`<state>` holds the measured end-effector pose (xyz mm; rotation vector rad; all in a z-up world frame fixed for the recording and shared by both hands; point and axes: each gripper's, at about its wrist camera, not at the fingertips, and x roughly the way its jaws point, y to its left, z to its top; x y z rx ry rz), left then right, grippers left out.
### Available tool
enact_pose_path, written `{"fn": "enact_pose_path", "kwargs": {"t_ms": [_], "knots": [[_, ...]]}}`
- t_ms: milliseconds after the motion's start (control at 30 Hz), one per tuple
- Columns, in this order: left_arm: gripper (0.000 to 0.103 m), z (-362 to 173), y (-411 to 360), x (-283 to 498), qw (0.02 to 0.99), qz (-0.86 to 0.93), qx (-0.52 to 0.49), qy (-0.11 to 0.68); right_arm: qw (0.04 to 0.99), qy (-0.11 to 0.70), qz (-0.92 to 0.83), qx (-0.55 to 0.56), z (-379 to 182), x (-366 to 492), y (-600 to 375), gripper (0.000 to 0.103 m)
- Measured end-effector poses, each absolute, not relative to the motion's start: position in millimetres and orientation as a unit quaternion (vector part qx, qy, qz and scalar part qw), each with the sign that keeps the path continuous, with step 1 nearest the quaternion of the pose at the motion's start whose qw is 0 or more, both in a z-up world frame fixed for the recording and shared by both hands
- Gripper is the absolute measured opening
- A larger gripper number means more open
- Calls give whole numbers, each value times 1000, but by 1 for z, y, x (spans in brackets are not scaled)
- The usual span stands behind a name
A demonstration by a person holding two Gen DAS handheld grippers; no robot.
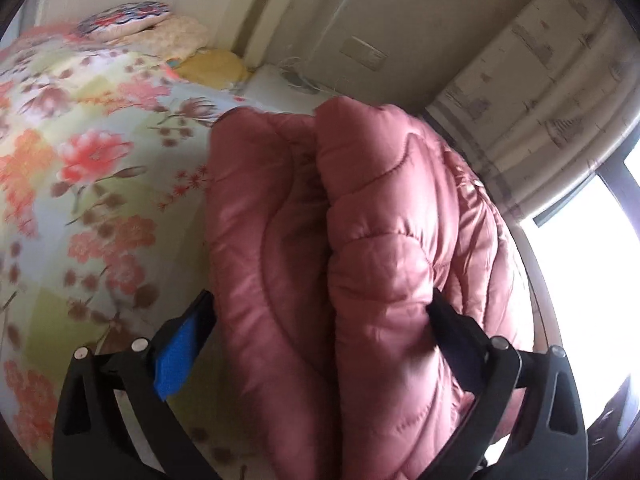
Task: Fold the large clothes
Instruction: 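Set the folded pink bundle down on the bed and open both grippers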
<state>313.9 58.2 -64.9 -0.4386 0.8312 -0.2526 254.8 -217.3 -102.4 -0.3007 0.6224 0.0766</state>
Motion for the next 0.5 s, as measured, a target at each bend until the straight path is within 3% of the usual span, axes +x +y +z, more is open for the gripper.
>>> {"fn": "enact_pose_path", "kwargs": {"t_ms": [233, 367, 500], "knots": [[101, 3, 67, 230, 957, -50, -120, 260, 943, 322, 84, -27, -66, 241, -264, 98], [101, 63, 51, 155, 987, 23, -20, 155, 965, 244, 95, 3, -7, 188, -288, 98], [101, 95, 43, 86, 997, 38, -9, 71, 981, 177, 80, -2, 29, 127, -299, 98]]}}
